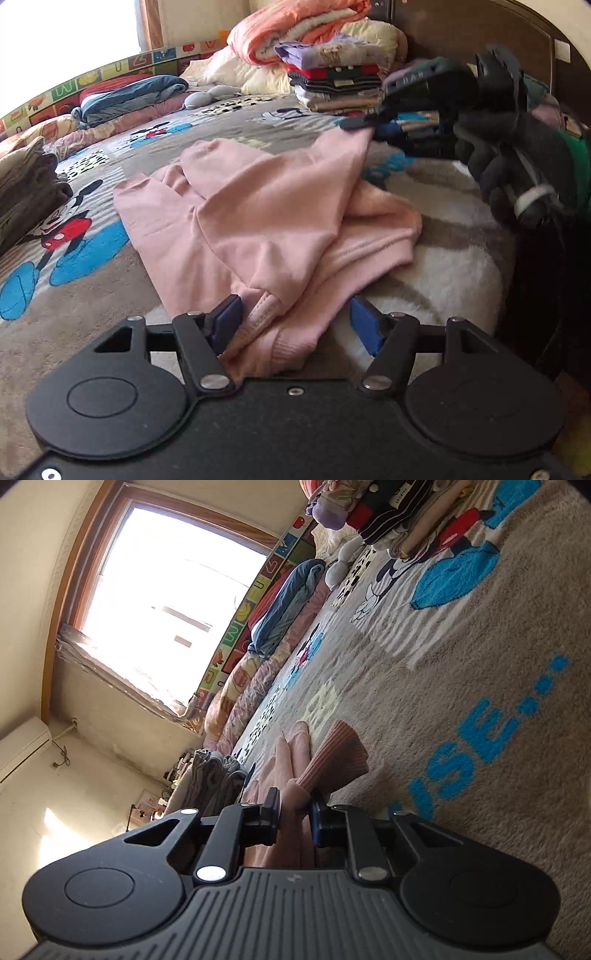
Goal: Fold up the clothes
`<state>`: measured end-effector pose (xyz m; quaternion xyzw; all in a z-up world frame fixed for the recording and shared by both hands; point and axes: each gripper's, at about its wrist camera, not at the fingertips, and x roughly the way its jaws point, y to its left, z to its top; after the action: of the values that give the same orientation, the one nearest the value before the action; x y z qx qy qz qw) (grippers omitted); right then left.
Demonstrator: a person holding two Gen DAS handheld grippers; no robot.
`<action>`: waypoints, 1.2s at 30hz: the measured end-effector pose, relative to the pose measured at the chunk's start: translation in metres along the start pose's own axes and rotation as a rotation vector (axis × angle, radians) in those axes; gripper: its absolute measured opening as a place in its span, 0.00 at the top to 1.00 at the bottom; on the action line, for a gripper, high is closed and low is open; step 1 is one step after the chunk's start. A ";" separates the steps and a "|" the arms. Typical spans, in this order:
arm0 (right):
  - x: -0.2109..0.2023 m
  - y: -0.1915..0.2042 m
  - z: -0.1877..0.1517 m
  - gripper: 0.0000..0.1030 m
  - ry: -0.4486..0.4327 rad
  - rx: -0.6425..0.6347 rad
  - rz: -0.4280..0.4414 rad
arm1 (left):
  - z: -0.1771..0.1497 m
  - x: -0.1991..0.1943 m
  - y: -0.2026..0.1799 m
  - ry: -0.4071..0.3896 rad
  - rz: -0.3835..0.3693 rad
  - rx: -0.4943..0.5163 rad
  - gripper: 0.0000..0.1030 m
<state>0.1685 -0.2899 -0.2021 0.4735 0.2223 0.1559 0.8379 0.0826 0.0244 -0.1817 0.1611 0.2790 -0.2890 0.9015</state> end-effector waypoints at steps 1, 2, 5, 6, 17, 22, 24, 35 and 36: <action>0.000 0.005 0.002 0.85 -0.002 -0.015 -0.020 | -0.002 -0.001 0.000 -0.006 -0.011 0.011 0.37; 0.001 0.012 0.004 0.86 -0.004 -0.027 -0.033 | -0.003 -0.002 0.001 -0.007 -0.028 0.008 0.37; 0.004 0.030 0.011 0.86 -0.007 -0.046 -0.079 | -0.006 -0.006 0.006 -0.016 -0.064 0.001 0.37; 0.005 0.036 0.012 0.86 -0.006 -0.045 -0.090 | -0.008 -0.007 0.008 -0.019 -0.075 -0.001 0.37; 0.055 0.108 0.032 0.86 0.028 -0.163 -0.206 | -0.010 -0.013 0.018 -0.028 -0.138 -0.027 0.37; 0.087 0.145 0.027 0.86 0.053 -0.229 -0.222 | -0.011 -0.016 0.029 -0.036 -0.176 -0.085 0.37; 0.102 0.157 0.024 0.86 0.069 -0.262 -0.232 | -0.011 -0.017 0.031 -0.040 -0.185 -0.100 0.37; 0.185 0.185 0.000 0.86 0.180 -0.357 -0.328 | -0.017 -0.020 0.061 -0.065 -0.286 -0.313 0.37; 0.190 0.186 -0.002 0.86 0.185 -0.362 -0.336 | -0.018 -0.020 0.064 -0.068 -0.299 -0.337 0.37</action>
<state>0.3203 -0.1056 -0.0854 0.2561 0.3418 0.0943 0.8993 0.1005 0.0918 -0.1758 -0.0449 0.3134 -0.3739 0.8717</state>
